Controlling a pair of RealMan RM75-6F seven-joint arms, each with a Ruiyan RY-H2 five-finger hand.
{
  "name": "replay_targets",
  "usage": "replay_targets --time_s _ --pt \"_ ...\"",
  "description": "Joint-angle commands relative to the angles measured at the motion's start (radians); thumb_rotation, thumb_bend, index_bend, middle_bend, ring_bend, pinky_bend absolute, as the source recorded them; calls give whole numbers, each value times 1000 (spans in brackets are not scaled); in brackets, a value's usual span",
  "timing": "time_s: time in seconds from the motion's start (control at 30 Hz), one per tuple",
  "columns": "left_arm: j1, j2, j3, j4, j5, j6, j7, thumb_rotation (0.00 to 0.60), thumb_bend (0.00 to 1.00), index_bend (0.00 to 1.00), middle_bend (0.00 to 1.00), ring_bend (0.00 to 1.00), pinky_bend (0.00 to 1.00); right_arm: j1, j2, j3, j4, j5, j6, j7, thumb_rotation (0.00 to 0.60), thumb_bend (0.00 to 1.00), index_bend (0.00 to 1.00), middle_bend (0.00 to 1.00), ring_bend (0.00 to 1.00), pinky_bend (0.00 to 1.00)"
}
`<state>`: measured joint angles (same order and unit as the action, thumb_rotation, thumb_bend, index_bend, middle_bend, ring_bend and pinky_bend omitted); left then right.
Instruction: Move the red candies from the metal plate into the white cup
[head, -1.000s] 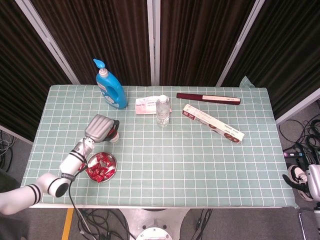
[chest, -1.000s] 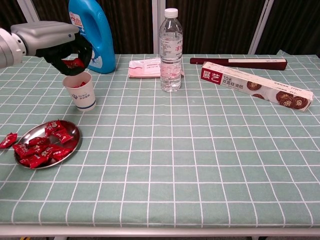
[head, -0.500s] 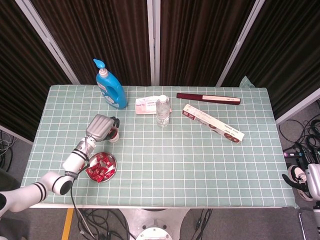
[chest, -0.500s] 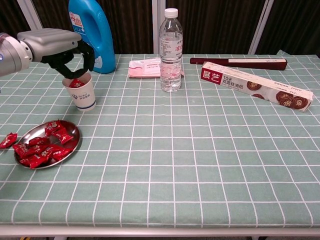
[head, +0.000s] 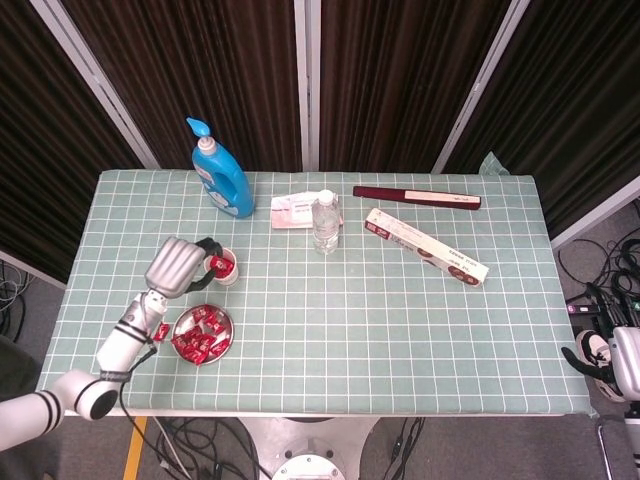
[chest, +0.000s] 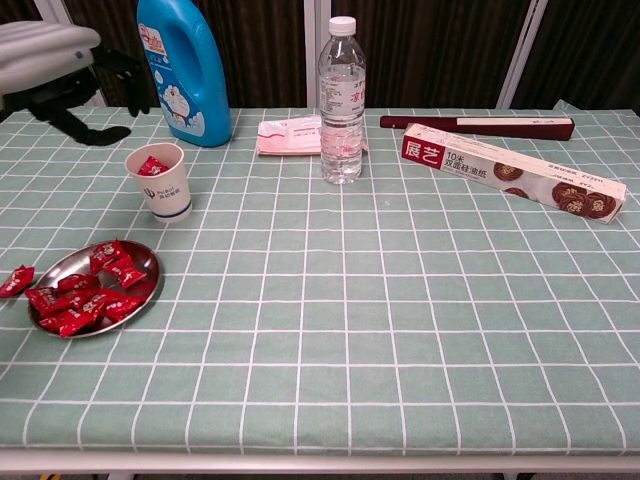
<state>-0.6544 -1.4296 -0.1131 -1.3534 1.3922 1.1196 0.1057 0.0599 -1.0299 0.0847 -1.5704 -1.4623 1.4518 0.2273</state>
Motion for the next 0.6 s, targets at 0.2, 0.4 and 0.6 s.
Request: replay_targets --time_s 0.2,0.4,0.6 --pt "143 62 131 -35 39 76 71 600 320 505 553 870 1000 0 2 -1 0 -7 4 4 600 115 45 141 5 309" --pt "193 58 177 -11 4 37 110 600 288 473 505 860 1000 4 2 -2 -6 -15 6 -1 600 114 45 141 5 310" --pt "206 24 178 10 -5 18 153 600 275 442 472 857 1000 4 3 -3 -16 -19 9 -11 600 115 45 141 5 310"
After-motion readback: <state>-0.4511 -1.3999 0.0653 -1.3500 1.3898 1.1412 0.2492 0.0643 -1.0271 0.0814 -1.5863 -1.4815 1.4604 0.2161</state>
